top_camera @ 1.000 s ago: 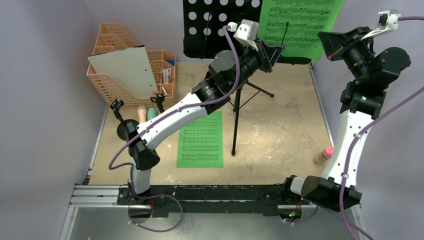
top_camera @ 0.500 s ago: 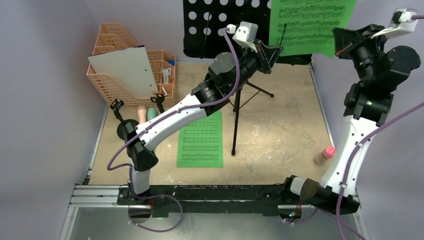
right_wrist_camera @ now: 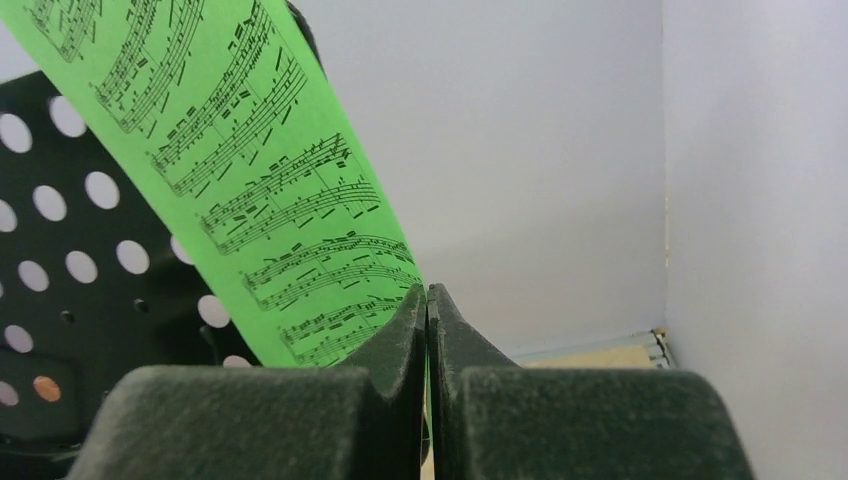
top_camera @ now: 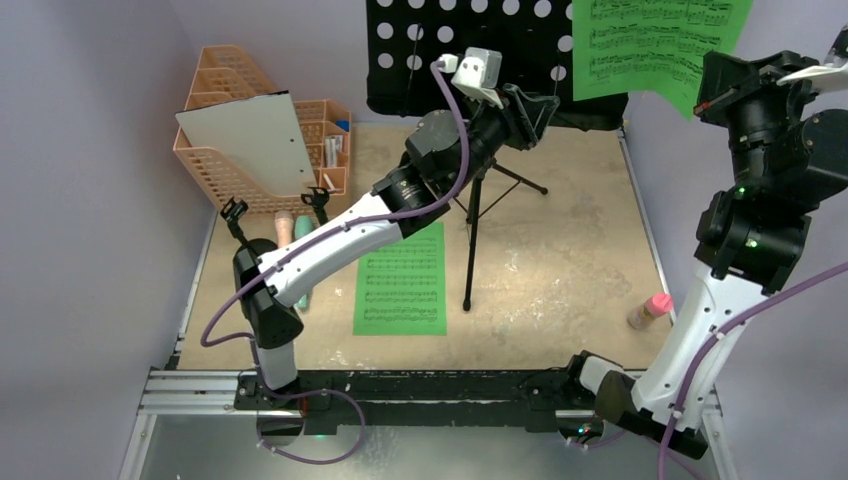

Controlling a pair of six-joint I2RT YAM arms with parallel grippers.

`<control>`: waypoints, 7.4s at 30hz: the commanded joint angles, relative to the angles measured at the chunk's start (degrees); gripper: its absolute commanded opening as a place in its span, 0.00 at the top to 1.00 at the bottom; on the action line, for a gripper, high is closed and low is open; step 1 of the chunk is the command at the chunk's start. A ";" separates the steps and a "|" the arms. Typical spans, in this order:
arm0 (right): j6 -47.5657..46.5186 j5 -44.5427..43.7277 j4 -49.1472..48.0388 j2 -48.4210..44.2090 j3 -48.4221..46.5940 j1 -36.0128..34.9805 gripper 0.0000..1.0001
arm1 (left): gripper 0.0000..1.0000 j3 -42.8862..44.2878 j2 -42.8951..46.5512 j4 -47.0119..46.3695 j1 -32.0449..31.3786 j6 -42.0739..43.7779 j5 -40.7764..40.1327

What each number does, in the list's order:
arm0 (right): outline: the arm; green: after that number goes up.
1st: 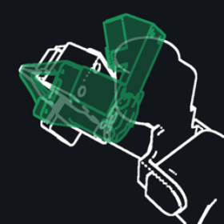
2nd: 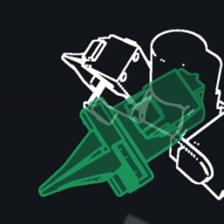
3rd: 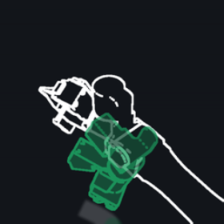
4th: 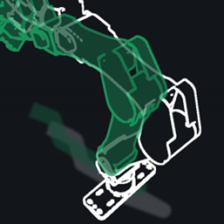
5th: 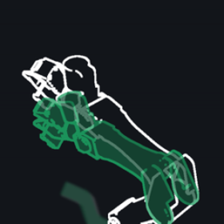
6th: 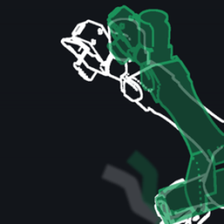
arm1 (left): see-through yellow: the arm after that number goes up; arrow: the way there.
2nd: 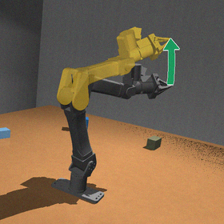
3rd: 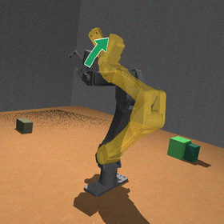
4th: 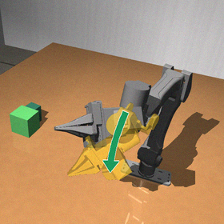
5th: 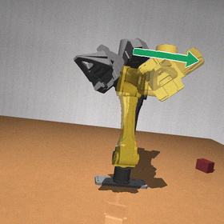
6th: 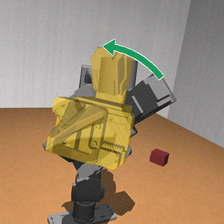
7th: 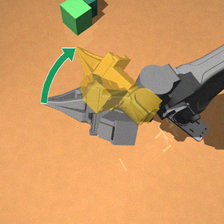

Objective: Pack up the instrument practice props
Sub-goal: Pick up the sheet music from the music stand, then place the sheet music at the center of the board.

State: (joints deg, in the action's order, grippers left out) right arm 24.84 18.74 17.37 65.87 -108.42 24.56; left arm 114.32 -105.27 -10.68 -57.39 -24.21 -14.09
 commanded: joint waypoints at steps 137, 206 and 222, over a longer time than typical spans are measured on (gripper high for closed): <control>9.59 17.41 19.64 -22.27 40.69 -21.92 1.00 | 1.00 -67.12 19.92 -46.20 -19.38 74.83 -2.58; 1.13 19.49 10.41 -25.07 44.64 -22.10 0.07 | 1.00 -49.75 35.19 21.23 9.55 68.56 0.38; -0.33 20.37 9.13 -24.08 47.07 -22.10 0.07 | 1.00 -66.88 39.87 27.90 8.97 54.92 14.46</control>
State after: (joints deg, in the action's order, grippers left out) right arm 25.93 37.28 29.04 41.28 -61.60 2.83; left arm 49.45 -67.05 16.91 -48.05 35.86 -6.26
